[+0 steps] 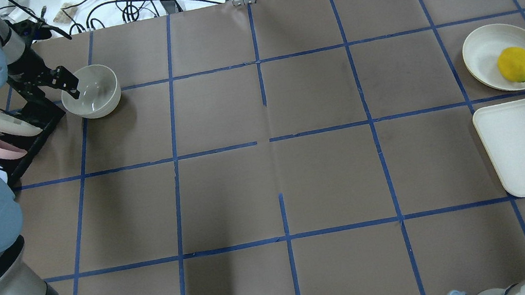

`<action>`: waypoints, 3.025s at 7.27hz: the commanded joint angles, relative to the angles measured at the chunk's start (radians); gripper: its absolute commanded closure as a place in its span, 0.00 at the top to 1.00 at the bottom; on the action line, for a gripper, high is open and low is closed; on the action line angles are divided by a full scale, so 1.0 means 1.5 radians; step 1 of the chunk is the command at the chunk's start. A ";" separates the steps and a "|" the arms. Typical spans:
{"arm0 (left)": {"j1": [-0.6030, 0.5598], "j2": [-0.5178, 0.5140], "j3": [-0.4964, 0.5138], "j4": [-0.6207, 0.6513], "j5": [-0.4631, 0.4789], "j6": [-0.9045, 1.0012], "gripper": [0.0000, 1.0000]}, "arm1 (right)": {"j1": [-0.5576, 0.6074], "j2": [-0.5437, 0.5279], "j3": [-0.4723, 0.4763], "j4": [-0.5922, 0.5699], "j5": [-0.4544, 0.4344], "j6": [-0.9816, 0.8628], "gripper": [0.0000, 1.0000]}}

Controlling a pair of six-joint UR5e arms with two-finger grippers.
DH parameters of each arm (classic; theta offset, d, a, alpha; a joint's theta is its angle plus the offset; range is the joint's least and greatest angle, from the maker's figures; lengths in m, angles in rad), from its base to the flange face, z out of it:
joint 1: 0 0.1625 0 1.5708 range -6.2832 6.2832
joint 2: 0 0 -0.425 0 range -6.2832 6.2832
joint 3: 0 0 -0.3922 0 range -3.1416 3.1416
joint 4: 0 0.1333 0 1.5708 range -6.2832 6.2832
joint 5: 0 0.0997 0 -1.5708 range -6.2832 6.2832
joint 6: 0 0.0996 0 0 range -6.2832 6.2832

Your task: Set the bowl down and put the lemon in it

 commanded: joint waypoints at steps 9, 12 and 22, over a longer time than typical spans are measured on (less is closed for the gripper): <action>0.000 -0.039 0.004 0.024 -0.002 -0.046 0.00 | 0.039 0.174 0.006 -0.121 -0.014 0.045 0.21; -0.001 -0.028 0.008 0.023 -0.003 -0.082 0.00 | 0.039 0.146 -0.005 -0.107 -0.028 0.046 0.15; -0.228 0.105 -0.078 -0.085 -0.091 -0.272 0.00 | 0.192 -0.203 -0.003 0.220 -0.030 0.246 0.20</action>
